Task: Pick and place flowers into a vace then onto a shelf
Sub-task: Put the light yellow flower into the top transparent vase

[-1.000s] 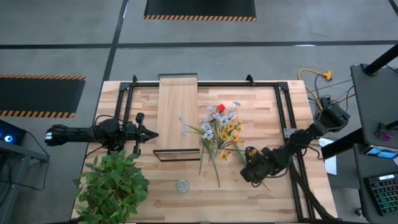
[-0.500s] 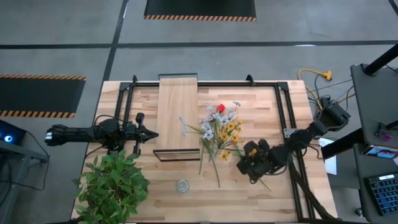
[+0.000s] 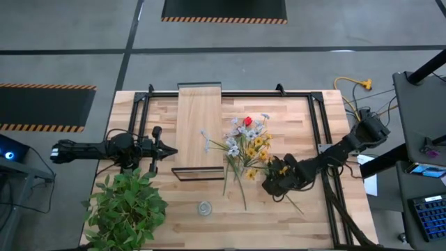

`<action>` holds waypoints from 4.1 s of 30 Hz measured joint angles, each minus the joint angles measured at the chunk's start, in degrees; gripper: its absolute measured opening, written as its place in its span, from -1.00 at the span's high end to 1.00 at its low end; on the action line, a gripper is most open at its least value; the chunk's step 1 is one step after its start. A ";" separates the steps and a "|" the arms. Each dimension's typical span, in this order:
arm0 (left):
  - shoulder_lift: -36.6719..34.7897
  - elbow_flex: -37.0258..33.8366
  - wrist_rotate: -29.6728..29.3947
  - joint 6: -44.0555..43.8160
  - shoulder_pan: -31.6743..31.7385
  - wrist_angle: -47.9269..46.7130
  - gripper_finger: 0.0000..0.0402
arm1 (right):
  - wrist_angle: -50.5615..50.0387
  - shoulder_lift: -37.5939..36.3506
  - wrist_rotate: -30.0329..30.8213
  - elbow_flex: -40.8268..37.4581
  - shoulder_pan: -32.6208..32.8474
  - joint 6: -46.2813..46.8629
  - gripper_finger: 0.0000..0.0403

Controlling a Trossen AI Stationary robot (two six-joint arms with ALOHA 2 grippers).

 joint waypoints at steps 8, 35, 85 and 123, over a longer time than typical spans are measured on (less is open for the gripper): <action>0.00 0.00 0.00 -0.01 0.00 -0.02 1.00 | 0.27 5.88 0.48 0.29 -0.57 -0.20 -0.02; 0.02 0.00 0.00 -0.01 0.00 -0.41 1.00 | 12.58 -7.02 -6.13 -0.02 9.96 -12.56 0.94; 0.00 0.00 0.00 0.00 0.00 -0.41 1.00 | 97.79 12.18 17.94 18.52 1.15 -97.40 0.94; 0.00 0.00 0.00 -0.02 0.00 -0.41 1.00 | 99.24 12.10 16.65 14.43 -2.85 -95.92 0.94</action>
